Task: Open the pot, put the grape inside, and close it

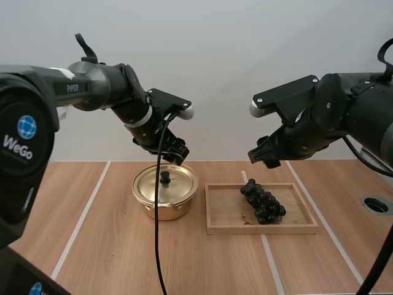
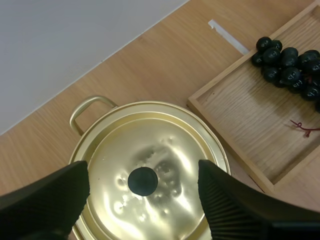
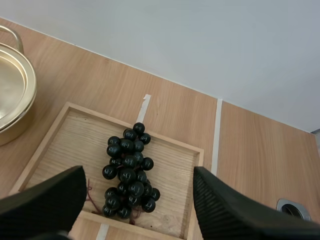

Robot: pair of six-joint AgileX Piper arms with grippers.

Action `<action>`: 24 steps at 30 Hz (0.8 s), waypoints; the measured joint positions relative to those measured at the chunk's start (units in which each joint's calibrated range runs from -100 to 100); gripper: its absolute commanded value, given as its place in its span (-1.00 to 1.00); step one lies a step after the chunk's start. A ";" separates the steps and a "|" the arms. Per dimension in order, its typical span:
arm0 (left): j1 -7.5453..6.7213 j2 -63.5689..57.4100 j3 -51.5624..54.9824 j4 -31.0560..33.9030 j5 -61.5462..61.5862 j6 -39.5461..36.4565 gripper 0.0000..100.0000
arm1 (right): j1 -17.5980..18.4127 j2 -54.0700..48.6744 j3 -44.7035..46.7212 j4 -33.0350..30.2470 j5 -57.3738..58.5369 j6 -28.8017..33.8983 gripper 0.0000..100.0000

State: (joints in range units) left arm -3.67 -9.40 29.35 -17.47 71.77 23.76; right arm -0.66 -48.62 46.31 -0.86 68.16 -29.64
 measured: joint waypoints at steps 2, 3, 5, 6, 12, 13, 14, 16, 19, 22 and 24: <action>0.00 1.79 -0.29 1.05 0.00 -0.93 1.00 | 0.00 0.00 0.00 0.00 0.46 0.00 1.00; 0.00 2.66 -0.29 1.28 0.00 -1.31 1.00 | 0.00 0.00 0.00 0.00 0.46 0.00 1.00; 0.00 4.25 -0.44 1.79 0.00 -1.85 1.00 | 0.00 0.00 0.00 0.00 0.62 0.00 1.00; 0.00 5.07 -0.44 1.89 0.00 -2.10 1.00 | 0.00 0.00 0.00 0.00 0.62 0.00 1.00; 0.00 8.85 -0.44 2.72 -0.66 -2.41 1.00 | 0.00 0.00 0.00 0.00 0.78 0.00 1.00; 0.00 9.40 -0.44 2.82 -0.89 -2.55 1.00 | 0.00 0.00 0.00 0.00 0.94 0.00 1.00; 0.00 9.93 -0.44 2.82 -0.89 -2.55 1.00 | 0.00 0.00 0.00 0.00 0.94 0.00 1.00; 0.00 10.77 -0.44 2.82 -0.89 -2.55 1.00 | 0.00 0.00 0.00 0.00 0.94 0.00 1.00; 0.00 11.37 -0.44 2.82 -0.89 -2.55 1.00 | 0.00 0.00 0.00 0.00 0.94 0.00 1.00; 0.00 11.37 -0.44 2.82 -0.89 -2.55 1.00 | 0.00 0.00 0.00 0.00 0.94 0.00 1.00; 0.00 11.37 -0.44 2.82 -0.89 -2.71 1.00 | 0.00 0.00 0.00 0.00 0.94 0.00 1.00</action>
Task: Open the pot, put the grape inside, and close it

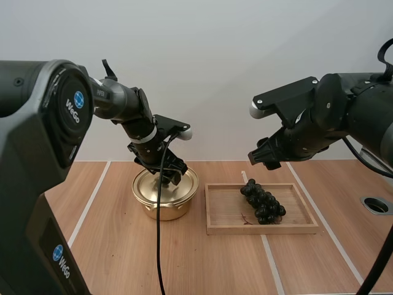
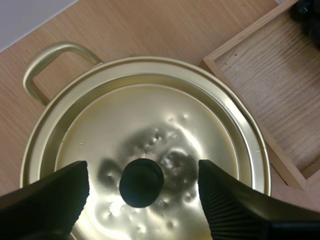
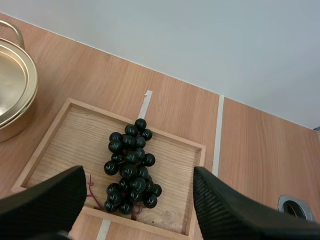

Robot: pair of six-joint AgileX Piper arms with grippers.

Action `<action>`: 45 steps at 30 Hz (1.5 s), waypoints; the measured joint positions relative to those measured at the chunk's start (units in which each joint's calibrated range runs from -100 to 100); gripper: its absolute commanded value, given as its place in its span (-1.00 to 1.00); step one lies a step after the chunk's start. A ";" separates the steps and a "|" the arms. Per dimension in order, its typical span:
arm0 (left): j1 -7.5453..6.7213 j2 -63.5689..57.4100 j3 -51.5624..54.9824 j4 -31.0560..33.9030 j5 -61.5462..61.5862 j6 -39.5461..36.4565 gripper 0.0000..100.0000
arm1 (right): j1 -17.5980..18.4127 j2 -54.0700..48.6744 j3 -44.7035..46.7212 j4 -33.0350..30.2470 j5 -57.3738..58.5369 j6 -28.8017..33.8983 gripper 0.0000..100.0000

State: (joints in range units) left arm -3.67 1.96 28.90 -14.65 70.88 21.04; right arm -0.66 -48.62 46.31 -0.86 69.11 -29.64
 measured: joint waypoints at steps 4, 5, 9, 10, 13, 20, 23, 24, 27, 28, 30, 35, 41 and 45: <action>0.00 0.04 0.00 0.00 0.00 -1.08 0.16 | 0.00 0.00 0.00 0.00 0.00 0.00 1.00; 0.00 0.04 0.00 0.12 0.00 -1.43 -0.14 | 0.00 0.00 0.00 0.00 0.00 0.00 1.00; 0.00 0.04 0.00 0.25 0.00 -1.89 -1.00 | 0.00 0.00 0.00 0.00 0.00 0.00 1.00; 0.00 0.04 0.00 0.25 0.00 -2.00 -1.00 | 0.00 0.00 0.00 0.00 0.00 0.00 1.00; 0.00 0.04 0.00 0.25 0.00 -2.01 -1.00 | 0.00 0.00 0.00 0.00 0.00 0.00 1.00; 0.00 -0.30 -3.19 0.47 3.34 -2.12 -1.00 | 0.00 0.00 0.00 0.00 2.66 0.40 1.00; 0.00 -2.47 -6.40 0.47 6.57 -2.62 -1.00 | 0.00 0.00 0.00 0.00 3.29 0.79 1.00; 0.00 -3.61 -7.73 0.47 7.74 -2.72 -1.00 | 0.00 0.00 0.00 0.00 3.28 0.82 1.00; 0.00 -7.29 -11.22 0.57 10.25 -2.83 -1.00 | 0.00 0.45 0.00 0.00 3.88 1.16 1.00; 0.00 -8.73 -12.30 0.57 10.94 -2.83 -1.00 | 0.00 0.70 0.00 0.00 4.28 1.16 1.00; 0.00 -11.64 -14.23 0.68 12.21 -2.83 -1.00 | 0.00 2.11 0.00 0.00 5.47 1.16 1.00; 0.00 -18.59 -19.29 0.88 17.16 -2.89 -1.00 | 0.00 7.16 0.00 0.00 6.65 1.36 1.00; 0.00 -25.97 -23.60 1.37 19.90 -2.93 -1.00 | 0.00 13.69 0.00 0.00 6.86 1.68 1.00; -0.14 -29.80 -25.88 1.50 20.27 -2.93 -1.00 | 0.00 17.69 0.00 0.00 6.86 1.78 1.00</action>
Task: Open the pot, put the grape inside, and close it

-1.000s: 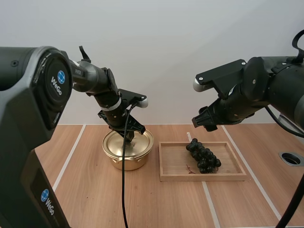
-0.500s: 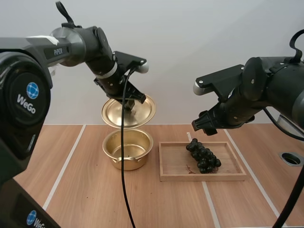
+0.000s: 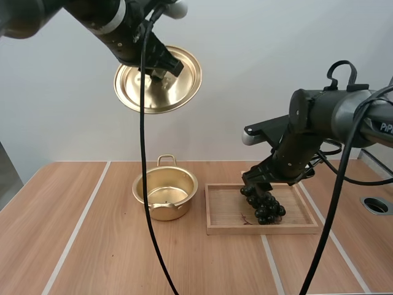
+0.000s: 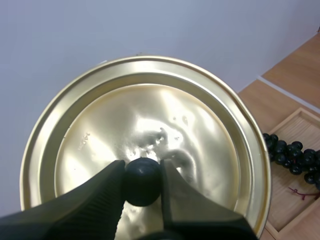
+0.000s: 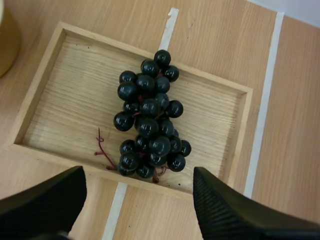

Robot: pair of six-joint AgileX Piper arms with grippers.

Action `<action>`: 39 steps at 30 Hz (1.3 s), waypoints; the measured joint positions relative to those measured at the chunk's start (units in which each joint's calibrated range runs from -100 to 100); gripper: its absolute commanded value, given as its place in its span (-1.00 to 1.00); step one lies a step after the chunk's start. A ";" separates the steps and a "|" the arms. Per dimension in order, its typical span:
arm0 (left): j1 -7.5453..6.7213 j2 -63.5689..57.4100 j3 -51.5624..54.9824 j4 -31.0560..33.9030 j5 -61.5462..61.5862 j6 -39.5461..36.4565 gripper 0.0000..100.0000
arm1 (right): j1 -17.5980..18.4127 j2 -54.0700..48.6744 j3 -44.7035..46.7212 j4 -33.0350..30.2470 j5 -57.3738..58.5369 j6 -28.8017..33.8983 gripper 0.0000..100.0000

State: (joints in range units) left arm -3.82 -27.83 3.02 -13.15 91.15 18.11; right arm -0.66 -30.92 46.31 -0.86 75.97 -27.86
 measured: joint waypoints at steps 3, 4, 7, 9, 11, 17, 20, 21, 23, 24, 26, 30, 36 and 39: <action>0.00 -2.46 -0.89 0.00 0.08 -0.20 -1.00 | 0.00 3.12 0.00 0.00 0.00 0.00 1.00; 0.00 -3.28 -1.01 0.00 0.08 -0.20 -1.00 | 0.00 4.14 0.00 0.00 -0.20 0.00 1.00; 0.00 -5.32 -1.01 0.09 0.22 -0.29 -1.00 | 0.00 6.77 0.00 0.00 -1.03 0.10 1.00; 0.00 -6.22 -1.04 0.09 0.22 -0.29 -1.00 | 0.00 8.47 0.00 0.00 -1.91 0.10 1.00; 0.00 -7.20 -1.04 0.09 0.22 -0.29 -1.00 | 0.00 10.30 0.00 0.00 -3.24 0.10 1.00; 0.00 -9.15 -1.04 0.09 0.63 -0.48 -1.00 | 0.00 15.28 0.00 0.00 -8.67 0.10 1.00; 0.00 -9.57 -1.04 0.09 0.77 -0.48 -1.00 | 0.00 17.89 0.00 -0.11 -10.69 0.10 1.00; 0.00 -9.84 -1.04 0.09 0.85 -0.48 -1.00 | 0.00 18.71 0.00 -0.11 -11.05 0.10 1.00; 0.00 -10.10 -1.04 0.09 0.85 -0.57 -1.00 | 0.00 20.19 0.00 -0.22 -12.13 0.10 1.00; 0.00 -10.23 -1.04 0.09 1.01 -0.57 -1.00 | 0.00 20.95 -0.18 -0.53 -12.80 0.10 1.00; 0.00 -10.47 -1.04 0.09 1.01 -0.57 -1.00 | 0.00 22.23 -0.43 -1.25 -14.02 0.10 1.00; 0.00 -10.51 -1.04 0.09 1.40 -0.57 -1.00 | 0.00 24.32 -0.54 -2.35 -16.11 0.10 1.00; 0.00 -10.51 -1.04 0.09 1.40 -0.57 -1.00 | 0.00 27.34 -0.68 -3.96 -18.30 0.10 1.00; 0.00 -10.51 -1.04 0.09 1.40 -0.57 -1.00 | 0.00 28.04 -0.82 -4.10 -18.45 0.10 1.00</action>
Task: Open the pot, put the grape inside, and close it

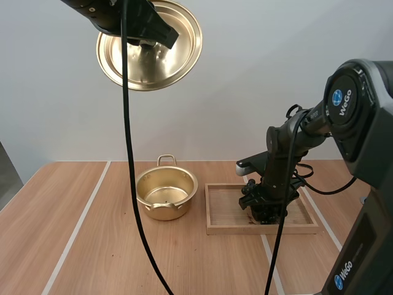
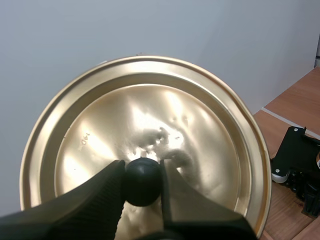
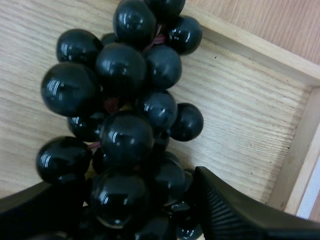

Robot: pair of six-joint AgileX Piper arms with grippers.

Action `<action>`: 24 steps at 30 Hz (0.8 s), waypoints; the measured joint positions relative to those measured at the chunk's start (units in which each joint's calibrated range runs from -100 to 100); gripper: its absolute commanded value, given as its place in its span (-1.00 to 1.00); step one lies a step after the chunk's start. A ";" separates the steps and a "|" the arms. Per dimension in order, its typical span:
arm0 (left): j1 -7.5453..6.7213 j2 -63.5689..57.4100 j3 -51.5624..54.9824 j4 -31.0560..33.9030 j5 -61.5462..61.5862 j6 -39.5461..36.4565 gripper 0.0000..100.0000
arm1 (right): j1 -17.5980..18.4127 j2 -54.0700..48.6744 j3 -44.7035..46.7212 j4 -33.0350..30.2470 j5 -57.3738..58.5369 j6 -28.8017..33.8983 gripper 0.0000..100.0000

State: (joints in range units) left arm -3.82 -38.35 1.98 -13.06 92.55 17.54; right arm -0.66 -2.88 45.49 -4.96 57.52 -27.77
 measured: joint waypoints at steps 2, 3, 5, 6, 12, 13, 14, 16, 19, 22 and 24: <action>0.00 0.00 0.00 0.00 0.00 0.00 -1.00 | 0.00 0.25 0.00 -0.10 -0.21 0.00 1.00; 0.00 0.00 0.00 0.00 0.00 0.00 -1.00 | 0.00 0.29 0.00 -0.10 -0.21 0.00 1.00; 0.00 0.00 0.00 0.00 0.00 0.00 -1.00 | 0.00 0.29 0.00 -0.10 -0.25 0.00 0.98; 0.00 0.00 0.00 0.00 0.00 0.00 -1.00 | 0.00 0.29 0.00 -0.10 -0.25 0.00 0.61; 0.00 0.00 0.00 0.00 0.00 0.00 -1.00 | 0.00 0.29 -0.14 -0.10 -0.25 0.00 -1.00; 0.00 0.00 0.00 0.00 0.00 0.00 -1.00 | 0.00 0.29 -0.26 -0.10 -0.25 0.00 -1.00; 0.00 0.00 0.00 0.00 0.00 0.00 -1.00 | 0.00 0.29 -0.26 -0.10 -0.08 0.00 -1.00; 0.00 0.00 0.00 0.00 0.00 0.00 -1.00 | 0.00 0.29 -0.38 -0.10 -0.08 0.00 -1.00; 0.00 0.00 0.00 0.00 0.00 0.00 -1.00 | 0.00 0.29 -0.37 -0.10 0.10 0.00 -1.00; 0.00 0.00 0.00 0.00 0.00 0.00 -1.00 | 0.00 0.29 -0.65 -0.10 0.81 0.00 -1.00; 0.00 0.00 0.00 0.00 0.00 0.00 -1.00 | 0.00 -0.01 -1.26 -0.10 2.11 0.00 -1.00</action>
State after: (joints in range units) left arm -3.82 -38.35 1.98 -13.06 92.55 17.54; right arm -0.66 -2.89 44.23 -5.06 59.63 -27.77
